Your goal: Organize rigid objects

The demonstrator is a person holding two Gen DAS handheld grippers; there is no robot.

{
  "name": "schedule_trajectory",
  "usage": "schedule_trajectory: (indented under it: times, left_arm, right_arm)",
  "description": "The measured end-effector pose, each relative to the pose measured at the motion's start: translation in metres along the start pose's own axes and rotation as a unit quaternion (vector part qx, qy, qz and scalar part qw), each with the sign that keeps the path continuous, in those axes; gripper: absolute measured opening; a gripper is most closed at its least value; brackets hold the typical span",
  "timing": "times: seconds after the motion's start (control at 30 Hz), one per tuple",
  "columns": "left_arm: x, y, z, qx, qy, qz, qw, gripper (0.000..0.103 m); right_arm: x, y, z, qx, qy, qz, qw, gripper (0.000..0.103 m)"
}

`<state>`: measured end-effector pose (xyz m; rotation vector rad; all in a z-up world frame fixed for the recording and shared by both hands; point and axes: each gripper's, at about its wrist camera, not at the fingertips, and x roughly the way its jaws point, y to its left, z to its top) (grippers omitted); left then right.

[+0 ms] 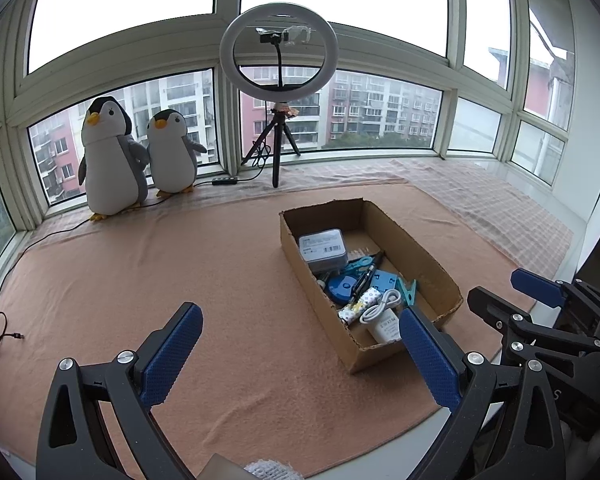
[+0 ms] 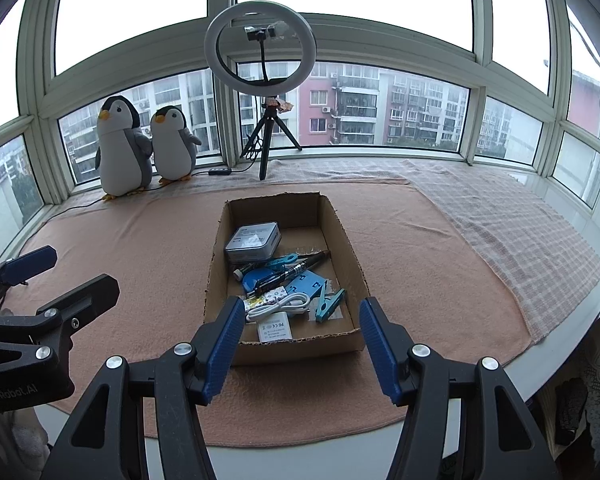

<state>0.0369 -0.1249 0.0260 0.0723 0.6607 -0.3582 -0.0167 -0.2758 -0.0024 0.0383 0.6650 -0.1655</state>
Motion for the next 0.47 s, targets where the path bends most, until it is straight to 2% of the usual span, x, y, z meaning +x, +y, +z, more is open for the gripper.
schedule_trajectory:
  times: [0.47]
  left_arm:
    - [-0.0004,0.0015,0.0002,0.001,0.001,-0.004,1.0,0.102]
  right_arm:
    - [0.001,-0.0003,-0.0034,0.0,0.002,0.0,1.0,0.056]
